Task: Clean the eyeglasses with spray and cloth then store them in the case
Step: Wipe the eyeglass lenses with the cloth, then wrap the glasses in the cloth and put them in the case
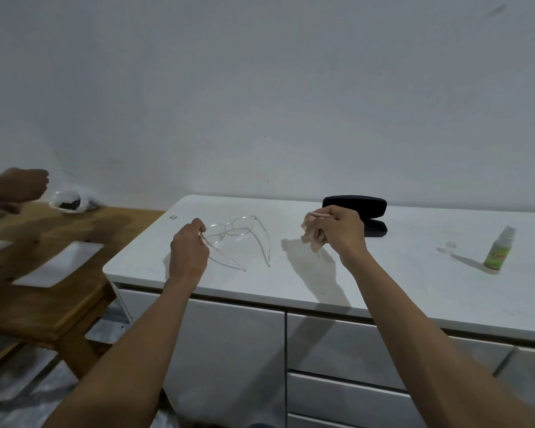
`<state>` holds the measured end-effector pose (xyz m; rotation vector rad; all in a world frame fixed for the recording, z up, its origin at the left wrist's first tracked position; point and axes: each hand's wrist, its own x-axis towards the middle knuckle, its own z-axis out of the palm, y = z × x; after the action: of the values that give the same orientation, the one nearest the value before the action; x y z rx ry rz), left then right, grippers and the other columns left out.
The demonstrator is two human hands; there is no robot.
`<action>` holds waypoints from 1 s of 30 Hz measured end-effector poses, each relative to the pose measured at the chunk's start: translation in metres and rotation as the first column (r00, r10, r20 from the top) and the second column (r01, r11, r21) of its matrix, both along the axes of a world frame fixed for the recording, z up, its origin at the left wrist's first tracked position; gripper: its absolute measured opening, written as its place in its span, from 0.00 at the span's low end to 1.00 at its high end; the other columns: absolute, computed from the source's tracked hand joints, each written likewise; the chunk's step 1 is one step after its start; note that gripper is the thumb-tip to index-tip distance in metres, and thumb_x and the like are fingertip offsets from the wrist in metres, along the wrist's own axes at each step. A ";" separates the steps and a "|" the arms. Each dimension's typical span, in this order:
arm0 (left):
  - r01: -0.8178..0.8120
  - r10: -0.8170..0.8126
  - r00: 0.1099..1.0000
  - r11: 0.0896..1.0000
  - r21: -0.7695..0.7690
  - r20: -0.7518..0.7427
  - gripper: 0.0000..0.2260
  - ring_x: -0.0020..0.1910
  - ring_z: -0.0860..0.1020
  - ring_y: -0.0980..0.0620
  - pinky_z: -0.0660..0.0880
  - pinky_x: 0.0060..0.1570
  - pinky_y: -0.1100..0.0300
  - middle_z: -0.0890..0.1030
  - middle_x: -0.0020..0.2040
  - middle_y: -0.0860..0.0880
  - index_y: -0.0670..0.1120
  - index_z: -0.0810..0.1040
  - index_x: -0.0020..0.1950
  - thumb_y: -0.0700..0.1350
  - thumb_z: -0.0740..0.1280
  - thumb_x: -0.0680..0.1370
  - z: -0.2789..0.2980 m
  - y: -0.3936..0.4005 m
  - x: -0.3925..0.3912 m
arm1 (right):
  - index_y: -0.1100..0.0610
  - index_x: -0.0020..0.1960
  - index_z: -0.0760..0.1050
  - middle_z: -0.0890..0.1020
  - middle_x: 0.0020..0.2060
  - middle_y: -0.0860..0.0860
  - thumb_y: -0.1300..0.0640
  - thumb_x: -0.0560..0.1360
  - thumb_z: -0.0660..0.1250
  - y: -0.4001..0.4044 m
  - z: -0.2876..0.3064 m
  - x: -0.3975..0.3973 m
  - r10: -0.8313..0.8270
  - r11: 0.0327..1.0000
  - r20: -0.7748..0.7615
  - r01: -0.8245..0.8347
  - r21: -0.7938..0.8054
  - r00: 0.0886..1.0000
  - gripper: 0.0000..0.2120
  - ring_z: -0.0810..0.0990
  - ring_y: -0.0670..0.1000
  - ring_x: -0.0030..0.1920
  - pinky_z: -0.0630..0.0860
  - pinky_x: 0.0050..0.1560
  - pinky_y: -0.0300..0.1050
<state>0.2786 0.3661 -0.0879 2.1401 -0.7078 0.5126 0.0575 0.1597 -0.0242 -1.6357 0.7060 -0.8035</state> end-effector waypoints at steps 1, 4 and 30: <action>0.009 -0.009 1.000 1.000 0.000 -0.011 0.17 0.49 0.79 0.41 0.76 0.48 0.53 0.80 0.50 0.42 0.42 0.77 0.54 0.24 0.61 0.73 0.001 0.002 -0.001 | 0.64 0.39 0.84 0.86 0.33 0.59 0.72 0.64 0.67 0.001 0.002 -0.001 0.008 1.000 0.005 -0.008 -0.005 1.000 0.08 0.83 0.61 0.28 0.81 0.34 0.52; 0.004 -0.005 1.000 0.998 -0.062 -0.018 0.25 0.65 0.75 0.42 0.73 0.59 0.55 0.77 0.66 0.43 0.43 0.76 0.64 0.23 0.62 0.71 0.010 0.005 -0.011 | 0.62 0.36 0.83 0.87 0.34 0.57 0.70 0.61 0.67 0.004 0.008 -0.004 0.020 1.000 0.004 -0.020 -0.019 1.000 0.08 0.78 0.58 0.27 0.76 0.30 0.48; 0.412 -0.638 0.375 0.765 -0.495 -0.673 0.02 0.43 0.83 0.53 0.78 0.49 0.55 0.84 0.41 0.50 0.46 0.82 0.44 0.40 0.72 0.75 0.140 -0.169 -0.191 | 0.54 0.46 0.85 0.87 0.41 0.48 0.52 0.72 0.77 -0.065 0.054 -0.086 -0.165 0.980 0.040 0.168 -0.108 0.986 0.06 0.85 0.50 0.45 0.81 0.48 0.49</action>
<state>0.0874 0.1967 0.0517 1.4861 -0.6670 -0.7256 -0.0284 0.0951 0.0297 -1.6752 0.7960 -1.0018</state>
